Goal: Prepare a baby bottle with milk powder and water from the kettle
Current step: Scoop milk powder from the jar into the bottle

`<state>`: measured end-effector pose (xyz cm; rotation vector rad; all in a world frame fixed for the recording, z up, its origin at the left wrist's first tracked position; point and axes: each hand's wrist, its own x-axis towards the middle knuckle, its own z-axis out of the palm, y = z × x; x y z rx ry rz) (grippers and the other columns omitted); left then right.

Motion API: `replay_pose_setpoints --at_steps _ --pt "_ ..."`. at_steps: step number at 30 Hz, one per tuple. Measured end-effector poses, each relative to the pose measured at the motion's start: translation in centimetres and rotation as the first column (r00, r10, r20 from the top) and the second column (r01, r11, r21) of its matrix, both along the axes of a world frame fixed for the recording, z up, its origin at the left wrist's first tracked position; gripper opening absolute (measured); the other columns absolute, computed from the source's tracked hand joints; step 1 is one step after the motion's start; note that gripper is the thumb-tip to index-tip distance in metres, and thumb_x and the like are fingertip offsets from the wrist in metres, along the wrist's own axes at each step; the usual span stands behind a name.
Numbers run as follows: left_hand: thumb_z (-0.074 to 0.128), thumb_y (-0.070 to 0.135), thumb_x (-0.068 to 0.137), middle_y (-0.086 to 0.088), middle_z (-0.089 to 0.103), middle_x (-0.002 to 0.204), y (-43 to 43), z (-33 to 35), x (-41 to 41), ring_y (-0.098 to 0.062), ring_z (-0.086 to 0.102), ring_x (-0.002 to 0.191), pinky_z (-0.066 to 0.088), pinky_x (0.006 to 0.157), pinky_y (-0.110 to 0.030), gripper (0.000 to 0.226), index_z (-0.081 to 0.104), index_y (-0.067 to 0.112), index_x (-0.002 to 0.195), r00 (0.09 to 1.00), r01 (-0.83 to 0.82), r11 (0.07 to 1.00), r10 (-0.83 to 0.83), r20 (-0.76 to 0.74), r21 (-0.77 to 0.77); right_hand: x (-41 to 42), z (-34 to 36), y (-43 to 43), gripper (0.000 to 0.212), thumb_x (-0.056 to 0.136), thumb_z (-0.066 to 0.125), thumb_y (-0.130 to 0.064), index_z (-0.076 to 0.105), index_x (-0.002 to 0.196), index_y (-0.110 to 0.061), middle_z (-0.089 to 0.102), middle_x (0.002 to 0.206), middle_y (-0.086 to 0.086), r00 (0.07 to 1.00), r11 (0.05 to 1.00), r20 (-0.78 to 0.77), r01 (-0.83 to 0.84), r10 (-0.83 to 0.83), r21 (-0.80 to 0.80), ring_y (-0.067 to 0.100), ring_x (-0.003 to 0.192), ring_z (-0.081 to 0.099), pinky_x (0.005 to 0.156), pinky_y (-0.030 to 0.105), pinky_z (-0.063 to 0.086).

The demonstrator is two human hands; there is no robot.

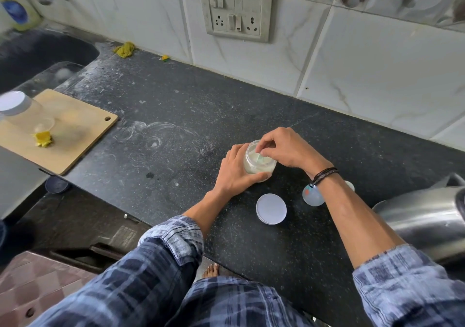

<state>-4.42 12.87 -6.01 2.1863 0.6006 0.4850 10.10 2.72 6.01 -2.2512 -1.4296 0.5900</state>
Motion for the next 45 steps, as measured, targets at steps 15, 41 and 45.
replay_pose_setpoints --at_steps 15,41,45 --pt "0.075 0.071 0.068 0.009 0.049 0.135 0.0 0.2 -0.1 -0.013 0.046 0.125 0.042 0.108 -0.044 0.090 0.046 0.037 0.147 1.000 -0.003 1.000 0.003 -0.010 -0.016 0.0 -1.1 -1.3 0.016 0.087 0.079 -0.009 0.081 0.090 -0.025 0.074 0.087 -0.016 0.938 0.929 -0.220 0.313 -0.269 0.197 -0.015 0.081 0.067 0.064 0.001 0.048" --pt "0.076 0.071 0.069 0.010 0.048 0.131 0.0 0.1 0.0 -0.011 0.046 0.122 0.043 0.107 -0.041 0.091 0.046 0.035 0.146 1.000 -0.006 1.000 0.006 -0.010 -0.019 -3.3 -1.1 -2.6 0.010 0.088 0.077 -0.008 0.082 0.096 -0.013 0.079 0.092 -0.004 0.939 0.864 -0.158 0.342 -0.304 0.369 0.006 0.083 0.073 0.080 0.022 0.060" --pt "0.076 0.071 0.068 0.014 0.045 0.129 -0.1 0.0 0.0 -0.009 0.045 0.122 0.042 0.107 -0.039 0.090 0.046 0.036 0.145 1.000 -0.011 1.000 0.011 -0.001 -0.016 -3.4 -1.2 -2.8 0.011 0.089 0.076 -0.008 0.082 0.096 -0.014 0.078 0.092 -0.005 0.927 0.850 -0.138 0.376 -0.350 0.370 0.004 0.081 0.071 0.080 0.024 0.061"
